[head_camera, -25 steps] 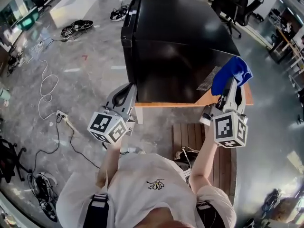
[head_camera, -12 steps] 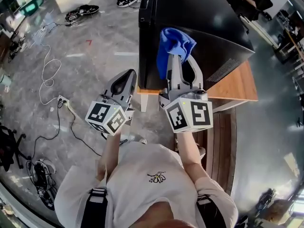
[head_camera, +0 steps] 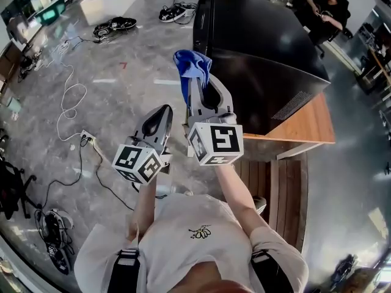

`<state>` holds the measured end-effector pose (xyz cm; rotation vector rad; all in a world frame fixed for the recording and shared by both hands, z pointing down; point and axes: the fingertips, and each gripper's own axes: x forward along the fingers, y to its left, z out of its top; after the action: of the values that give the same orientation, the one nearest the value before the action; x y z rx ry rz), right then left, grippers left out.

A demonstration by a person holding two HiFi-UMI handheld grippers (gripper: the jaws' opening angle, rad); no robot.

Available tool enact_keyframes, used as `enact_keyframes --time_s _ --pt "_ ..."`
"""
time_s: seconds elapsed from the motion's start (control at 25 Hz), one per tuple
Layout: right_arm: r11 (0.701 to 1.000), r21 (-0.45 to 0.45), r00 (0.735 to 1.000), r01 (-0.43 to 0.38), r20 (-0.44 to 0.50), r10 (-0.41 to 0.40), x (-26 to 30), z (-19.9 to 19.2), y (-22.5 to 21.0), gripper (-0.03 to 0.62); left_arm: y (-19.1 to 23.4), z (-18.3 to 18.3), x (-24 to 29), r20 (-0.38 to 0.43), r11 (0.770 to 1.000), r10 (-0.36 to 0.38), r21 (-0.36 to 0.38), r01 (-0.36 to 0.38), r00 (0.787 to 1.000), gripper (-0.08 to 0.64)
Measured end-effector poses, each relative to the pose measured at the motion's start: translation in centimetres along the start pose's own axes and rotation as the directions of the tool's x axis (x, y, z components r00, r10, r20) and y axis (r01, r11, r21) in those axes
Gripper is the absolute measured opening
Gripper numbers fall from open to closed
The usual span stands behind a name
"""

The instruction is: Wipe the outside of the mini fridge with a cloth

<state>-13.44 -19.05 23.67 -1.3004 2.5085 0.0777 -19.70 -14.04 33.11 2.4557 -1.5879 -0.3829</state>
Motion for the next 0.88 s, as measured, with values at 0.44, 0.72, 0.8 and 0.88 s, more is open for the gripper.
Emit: enact_keyframes --time_s 0.44,0.72,0.8,0.88 --pt "0.983 -0.165 0.996 0.079 -0.027 -0.084 0.9 -1.2 -1.7 0.061 0.0 -0.1 0.3 0.012 1.0 0.011 0.0 -0.011 1.0 0.005" --pt "0.973 -0.202 0.993 0.116 -0.005 -0.12 -0.5 -0.2 -3.4 0.061 -1.3 -1.0 1.4 -0.012 1.0 -0.02 -0.003 0.02 1.0 0.005" --pt "0.966 -0.213 0.989 0.145 0.008 -0.147 -1.4 0.2 -4.2 0.061 -1.8 -1.3 1.4 -0.02 1.0 -0.027 -0.002 0.027 0.999 0.005" --pt "0.962 -0.222 0.987 0.161 0.012 -0.163 -2.1 0.7 -5.3 0.061 -2.3 -1.5 1.6 -0.024 0.999 -0.036 -0.002 0.036 0.999 0.005"
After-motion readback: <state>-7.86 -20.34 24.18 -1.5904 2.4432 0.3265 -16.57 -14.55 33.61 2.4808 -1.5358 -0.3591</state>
